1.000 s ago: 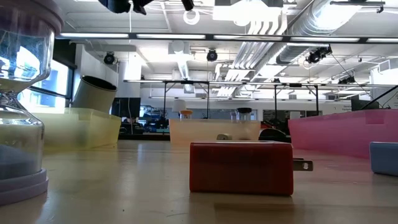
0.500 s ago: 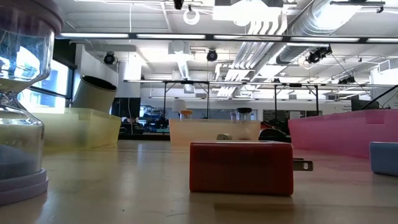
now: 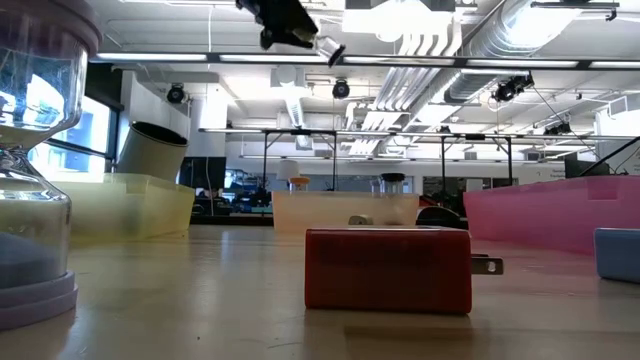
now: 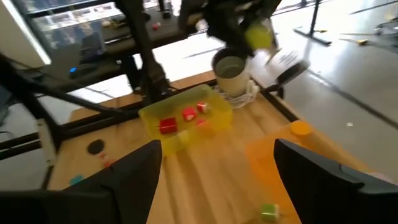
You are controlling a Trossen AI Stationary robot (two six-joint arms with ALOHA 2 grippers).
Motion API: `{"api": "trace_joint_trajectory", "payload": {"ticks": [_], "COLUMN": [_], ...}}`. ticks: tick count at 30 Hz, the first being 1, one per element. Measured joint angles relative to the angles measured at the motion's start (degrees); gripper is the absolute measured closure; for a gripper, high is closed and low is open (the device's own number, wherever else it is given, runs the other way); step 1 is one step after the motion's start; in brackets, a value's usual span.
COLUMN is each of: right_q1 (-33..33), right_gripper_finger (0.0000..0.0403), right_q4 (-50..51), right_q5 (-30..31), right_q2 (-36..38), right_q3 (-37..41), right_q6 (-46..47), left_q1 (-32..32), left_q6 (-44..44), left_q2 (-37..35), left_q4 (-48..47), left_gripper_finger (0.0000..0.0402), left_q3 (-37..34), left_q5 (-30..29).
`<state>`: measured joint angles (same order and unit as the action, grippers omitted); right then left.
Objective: Pick & Place Office items
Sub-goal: Put the black hourglass in the orange bin
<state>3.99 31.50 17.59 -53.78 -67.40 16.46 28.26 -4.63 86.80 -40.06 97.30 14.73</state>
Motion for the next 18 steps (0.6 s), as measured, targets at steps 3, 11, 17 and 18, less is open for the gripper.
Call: {"api": "trace_joint_trajectory", "payload": {"ticks": [3, 11, 17, 18], "right_q1": [0.0, 0.0, 0.0, 0.0], "right_gripper_finger": [0.0103, 0.0103, 0.0103, 0.0103], "right_q4": [0.0, 0.1, 0.1, 0.1], "right_q5": [2.0, 2.0, 2.0, 2.0], "right_q2": [0.0, -0.6, -2.2, -2.6], "right_q3": [0.0, 0.0, 0.0, 0.0], "right_q6": [-1.1, -1.7, -3.1, -3.1], "left_q1": [-0.8, -3.5, -4.8, -5.0], "left_q6": [-1.6, -5.1, -4.9, -4.5], "left_q2": [1.3, 7.3, 11.4, 11.9], "left_q4": [-3.0, -9.6, -11.0, -11.0], "left_gripper_finger": [0.021, 0.021, 0.021, 0.021], "left_q3": [0.0, 0.0, 0.0, 0.0], "left_q5": [-3.1, -13.5, -14.7, -15.7]}}
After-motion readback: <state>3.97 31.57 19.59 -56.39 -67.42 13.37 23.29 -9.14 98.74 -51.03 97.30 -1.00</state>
